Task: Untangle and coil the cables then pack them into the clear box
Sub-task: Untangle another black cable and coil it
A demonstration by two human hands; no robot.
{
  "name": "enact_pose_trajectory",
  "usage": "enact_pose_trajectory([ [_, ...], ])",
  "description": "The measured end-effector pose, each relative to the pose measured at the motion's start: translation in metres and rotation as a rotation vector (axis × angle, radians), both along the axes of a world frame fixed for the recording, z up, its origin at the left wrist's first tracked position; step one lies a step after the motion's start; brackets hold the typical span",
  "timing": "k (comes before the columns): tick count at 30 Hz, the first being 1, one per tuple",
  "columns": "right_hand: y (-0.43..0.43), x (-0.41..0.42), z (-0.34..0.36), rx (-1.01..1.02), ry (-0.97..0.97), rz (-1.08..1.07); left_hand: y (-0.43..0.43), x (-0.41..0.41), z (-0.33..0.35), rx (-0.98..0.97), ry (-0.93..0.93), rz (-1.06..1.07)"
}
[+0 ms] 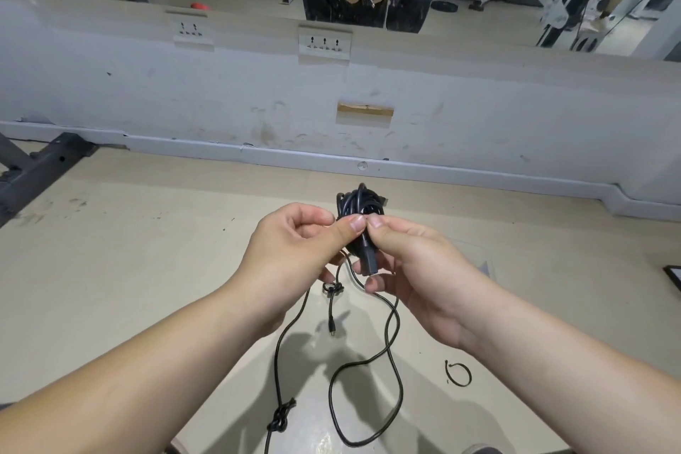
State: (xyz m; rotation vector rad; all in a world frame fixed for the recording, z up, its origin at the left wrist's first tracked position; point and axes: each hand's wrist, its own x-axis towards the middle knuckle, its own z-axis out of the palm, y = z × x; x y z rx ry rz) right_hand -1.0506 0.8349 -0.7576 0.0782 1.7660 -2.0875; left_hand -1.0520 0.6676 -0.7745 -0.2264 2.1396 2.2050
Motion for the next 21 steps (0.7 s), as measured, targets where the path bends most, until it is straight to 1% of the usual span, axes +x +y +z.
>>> enact_pose_trajectory([
  [3, 0.000, 0.000, -0.002, 0.008, -0.028, 0.025, 0.000, -0.001, -0.002, -0.076, -0.001, -0.028],
  [5, 0.001, 0.000, -0.004, 0.059, -0.024, 0.038, 0.002, 0.000, -0.004, -0.108, 0.000, -0.016],
  [9, 0.003, -0.002, -0.008, 0.324, 0.084, 0.094, 0.004, 0.003, -0.007, -0.136, -0.076, -0.018],
  [11, 0.004, -0.002, -0.009, 0.428, 0.110, 0.159, 0.004, 0.007, -0.008, -0.172, -0.114, -0.027],
  [14, 0.010, 0.008, -0.012, 0.660, 0.174, 0.287, 0.007, 0.025, -0.014, -0.240, -0.134, -0.074],
  [15, 0.011, 0.013, -0.014, 0.686, 0.163, 0.314, 0.009, 0.031, -0.017, -0.264, -0.143, -0.090],
  [16, 0.013, 0.018, -0.016, 0.668, 0.127, 0.330, 0.010, 0.036, -0.019, -0.277, -0.150, -0.104],
  [18, 0.017, 0.027, -0.021, 0.570, 0.037, 0.312, 0.014, 0.039, -0.020, -0.286, -0.155, -0.132],
  [21, 0.030, 0.038, -0.025, 0.451, -0.038, 0.166, 0.026, 0.034, -0.016, -0.278, -0.175, -0.184],
])
